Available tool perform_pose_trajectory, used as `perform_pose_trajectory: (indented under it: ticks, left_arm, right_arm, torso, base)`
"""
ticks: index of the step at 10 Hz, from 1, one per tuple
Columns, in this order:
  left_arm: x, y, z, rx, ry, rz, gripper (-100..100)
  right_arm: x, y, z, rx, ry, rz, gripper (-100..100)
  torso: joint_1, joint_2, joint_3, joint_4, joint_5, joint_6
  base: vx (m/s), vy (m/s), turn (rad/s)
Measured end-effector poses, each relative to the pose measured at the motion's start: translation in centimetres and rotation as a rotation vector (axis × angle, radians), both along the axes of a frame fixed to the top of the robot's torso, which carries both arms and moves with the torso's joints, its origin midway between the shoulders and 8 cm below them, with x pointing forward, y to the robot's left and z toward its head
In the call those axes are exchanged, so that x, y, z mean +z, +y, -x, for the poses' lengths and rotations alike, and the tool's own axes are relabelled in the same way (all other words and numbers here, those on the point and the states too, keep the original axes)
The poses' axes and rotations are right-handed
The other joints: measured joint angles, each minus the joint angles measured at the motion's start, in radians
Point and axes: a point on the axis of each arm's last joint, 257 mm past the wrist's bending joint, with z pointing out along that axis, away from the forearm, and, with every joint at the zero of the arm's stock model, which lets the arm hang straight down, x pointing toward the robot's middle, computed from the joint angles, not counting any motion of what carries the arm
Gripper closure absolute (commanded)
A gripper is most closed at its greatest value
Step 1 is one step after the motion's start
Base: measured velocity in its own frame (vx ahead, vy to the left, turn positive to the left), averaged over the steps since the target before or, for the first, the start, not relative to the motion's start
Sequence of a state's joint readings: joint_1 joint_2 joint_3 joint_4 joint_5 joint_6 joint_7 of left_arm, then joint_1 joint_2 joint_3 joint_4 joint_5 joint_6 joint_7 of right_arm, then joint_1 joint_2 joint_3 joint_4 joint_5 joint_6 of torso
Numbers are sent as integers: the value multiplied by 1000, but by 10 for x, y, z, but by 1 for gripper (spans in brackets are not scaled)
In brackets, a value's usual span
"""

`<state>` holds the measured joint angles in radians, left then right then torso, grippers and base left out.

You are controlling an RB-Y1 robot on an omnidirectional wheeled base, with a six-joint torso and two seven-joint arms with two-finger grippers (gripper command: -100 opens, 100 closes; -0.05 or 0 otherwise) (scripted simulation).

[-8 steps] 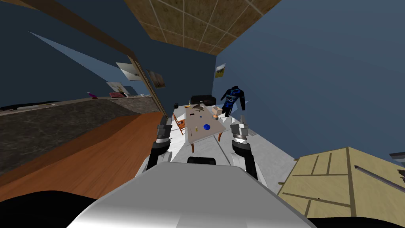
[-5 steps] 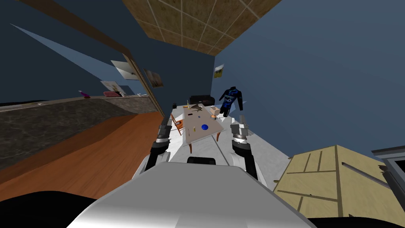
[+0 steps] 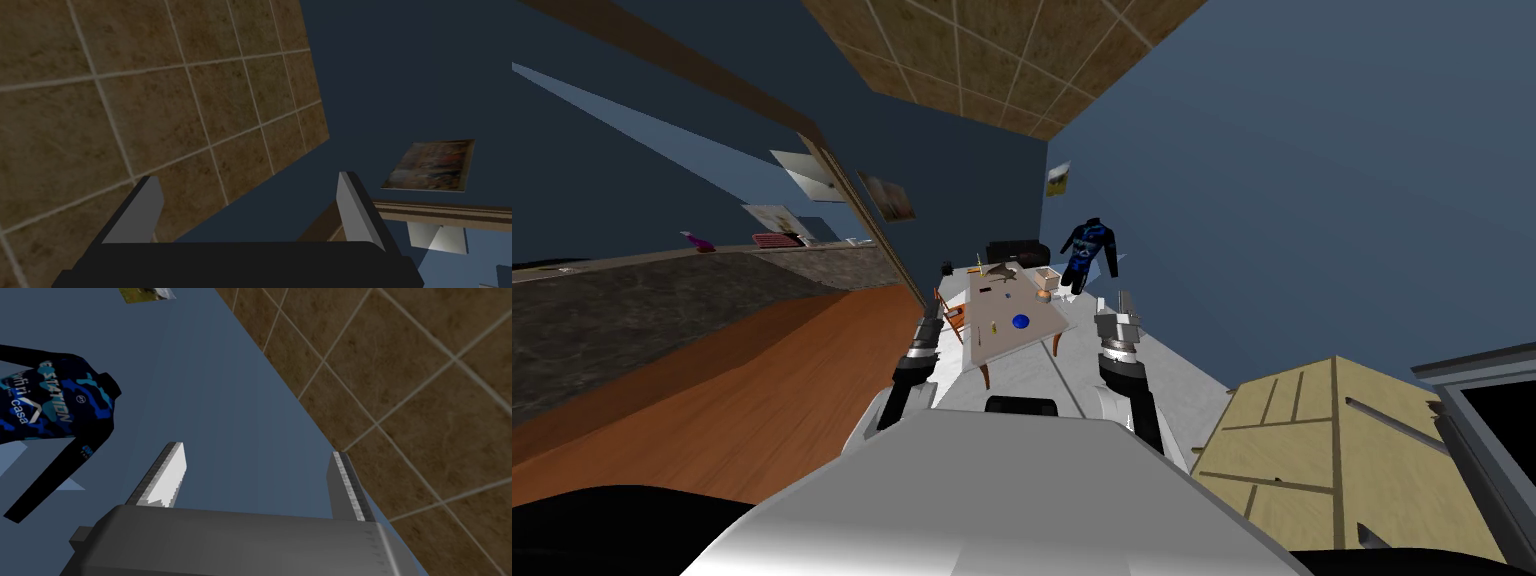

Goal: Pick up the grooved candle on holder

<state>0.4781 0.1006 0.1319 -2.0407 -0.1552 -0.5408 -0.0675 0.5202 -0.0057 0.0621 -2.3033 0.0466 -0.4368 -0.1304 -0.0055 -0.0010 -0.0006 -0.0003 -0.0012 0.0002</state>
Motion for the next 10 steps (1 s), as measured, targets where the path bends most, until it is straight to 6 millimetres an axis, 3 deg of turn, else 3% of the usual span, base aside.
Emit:
perform_pose_trajectory:
  ticks: [3,10]
  left_arm:
    - [-34,38,-15,82,90,-53,-100]
    - [-95,105,-24,219,250,-108,-100]
  right_arm:
    - [0,0,0,0,0,0,0]
    - [0,0,0,0,0,0,0]
  torso:
    - [-6,-2,-1,0,-1,0]
    - [2,0,0,0,0,0]
  base:
    - [39,-149,-91]
    - [28,-77,-79]
